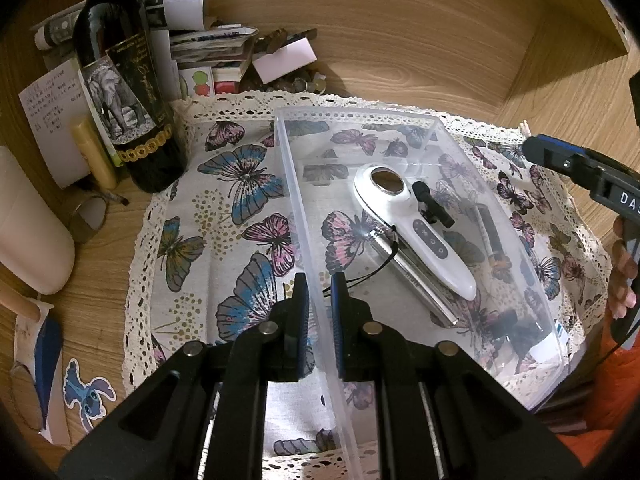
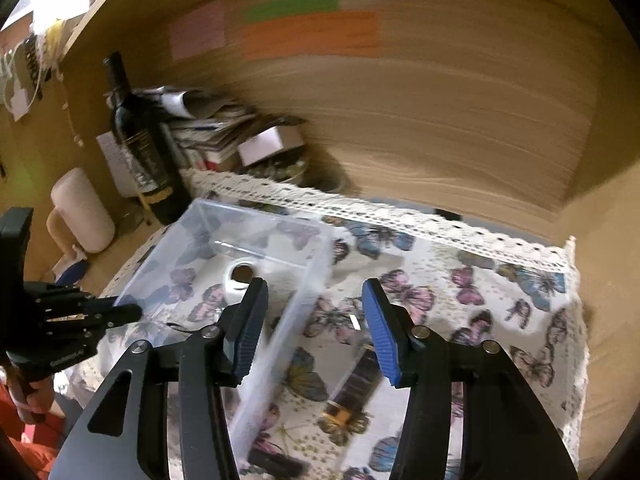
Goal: Organize rigid objects
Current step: 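Grasp the black-and-gold lighter with the right gripper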
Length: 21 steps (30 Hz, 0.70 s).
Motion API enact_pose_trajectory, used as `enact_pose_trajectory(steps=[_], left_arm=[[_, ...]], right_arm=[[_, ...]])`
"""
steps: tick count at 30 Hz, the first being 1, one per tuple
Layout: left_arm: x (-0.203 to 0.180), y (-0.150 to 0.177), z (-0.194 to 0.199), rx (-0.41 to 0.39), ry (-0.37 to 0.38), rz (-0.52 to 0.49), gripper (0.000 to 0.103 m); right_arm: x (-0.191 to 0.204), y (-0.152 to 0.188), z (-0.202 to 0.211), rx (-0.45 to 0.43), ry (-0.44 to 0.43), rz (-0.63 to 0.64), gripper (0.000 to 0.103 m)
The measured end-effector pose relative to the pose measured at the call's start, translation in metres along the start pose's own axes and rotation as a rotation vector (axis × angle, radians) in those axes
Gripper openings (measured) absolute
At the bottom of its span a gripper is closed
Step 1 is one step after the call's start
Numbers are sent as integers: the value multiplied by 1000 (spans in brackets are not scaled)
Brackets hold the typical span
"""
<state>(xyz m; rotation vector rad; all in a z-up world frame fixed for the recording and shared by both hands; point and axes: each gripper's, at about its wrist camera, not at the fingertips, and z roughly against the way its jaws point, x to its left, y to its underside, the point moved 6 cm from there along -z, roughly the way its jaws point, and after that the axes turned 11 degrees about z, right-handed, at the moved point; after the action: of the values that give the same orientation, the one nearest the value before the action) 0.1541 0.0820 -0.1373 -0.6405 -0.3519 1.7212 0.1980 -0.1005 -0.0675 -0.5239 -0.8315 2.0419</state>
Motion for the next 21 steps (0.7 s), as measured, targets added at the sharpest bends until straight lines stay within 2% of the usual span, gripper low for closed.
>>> enact_pose_trajectory(steps=[5, 9, 15, 18, 19, 21], left_arm=[[0, 0, 0, 1, -2, -2, 11], [-1, 1, 0, 9, -5, -2, 11], [-2, 1, -1, 11, -8, -1, 11], [-3, 1, -2, 10, -11, 1, 11], [-3, 1, -3, 11, -12, 1, 11], [-3, 1, -4, 11, -14, 2, 11]], right_arm=[[-14, 19, -4, 49, 31, -23, 50], [-18, 40, -23, 125, 26, -35, 50], [-20, 70, -58, 238, -49, -88, 50], [-20, 82, -71, 282, -60, -95, 50], [-20, 86, -75, 288, -51, -93, 47], [-20, 88, -74, 280, -9, -65, 32]])
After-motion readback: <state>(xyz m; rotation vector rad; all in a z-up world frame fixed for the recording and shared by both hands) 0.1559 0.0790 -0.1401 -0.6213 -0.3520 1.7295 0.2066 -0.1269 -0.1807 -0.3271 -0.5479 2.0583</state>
